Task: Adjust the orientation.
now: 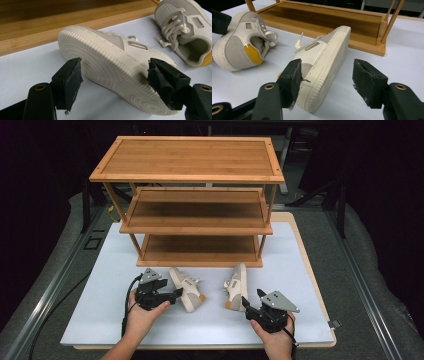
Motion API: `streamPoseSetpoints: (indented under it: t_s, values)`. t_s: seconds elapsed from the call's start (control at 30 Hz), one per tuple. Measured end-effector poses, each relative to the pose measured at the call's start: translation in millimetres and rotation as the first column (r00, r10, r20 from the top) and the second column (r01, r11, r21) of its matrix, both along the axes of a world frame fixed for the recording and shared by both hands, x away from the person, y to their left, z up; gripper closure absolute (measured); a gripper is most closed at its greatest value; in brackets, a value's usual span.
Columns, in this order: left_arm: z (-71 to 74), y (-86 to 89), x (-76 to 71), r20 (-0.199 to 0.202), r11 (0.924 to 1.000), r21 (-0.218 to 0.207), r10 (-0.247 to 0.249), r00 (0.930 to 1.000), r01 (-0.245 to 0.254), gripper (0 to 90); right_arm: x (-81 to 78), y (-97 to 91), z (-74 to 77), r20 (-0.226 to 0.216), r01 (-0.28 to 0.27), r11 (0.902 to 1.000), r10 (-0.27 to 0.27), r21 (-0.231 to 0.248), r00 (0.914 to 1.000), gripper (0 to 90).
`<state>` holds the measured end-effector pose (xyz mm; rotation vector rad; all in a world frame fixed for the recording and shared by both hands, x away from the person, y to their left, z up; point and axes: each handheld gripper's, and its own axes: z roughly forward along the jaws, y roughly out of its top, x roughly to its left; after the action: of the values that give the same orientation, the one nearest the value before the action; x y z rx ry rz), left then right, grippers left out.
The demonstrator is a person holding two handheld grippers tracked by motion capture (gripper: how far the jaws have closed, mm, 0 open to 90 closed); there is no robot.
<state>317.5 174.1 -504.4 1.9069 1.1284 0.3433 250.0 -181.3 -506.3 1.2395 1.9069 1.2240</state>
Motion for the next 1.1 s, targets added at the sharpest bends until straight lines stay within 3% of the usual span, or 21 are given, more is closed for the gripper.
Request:
streamPoseSetpoints:
  t_s: [0.23,0.67,0.8,1.1]
  values:
    - [-1.3,3.7,-4.3,0.014,1.0000,0.000,-0.004,0.9999,0.004,28.9,-0.3,-1.2,0.3,0.002,0.002,1.0000,-0.002,-0.002,1.0000,40.5]
    - [-0.6,17.1,-18.4,0.003,0.9995,0.027,0.016,0.9999,-0.016,34.5,-1.0,-5.1,1.5,0.005,0.012,0.9998,-0.012,0.014,0.9999,40.5]
    - [-2.8,25.2,-23.4,-0.017,0.9988,0.044,0.021,0.9996,-0.021,38.0,-1.5,-7.1,2.1,0.007,0.018,0.9996,-0.018,0.021,0.9998,40.6]
    - [-9.3,37.9,-25.4,-0.051,0.9991,0.032,0.031,0.9982,-0.029,37.8,-1.7,-7.5,3.0,0.010,0.017,0.9994,-0.017,0.029,0.9998,40.7]
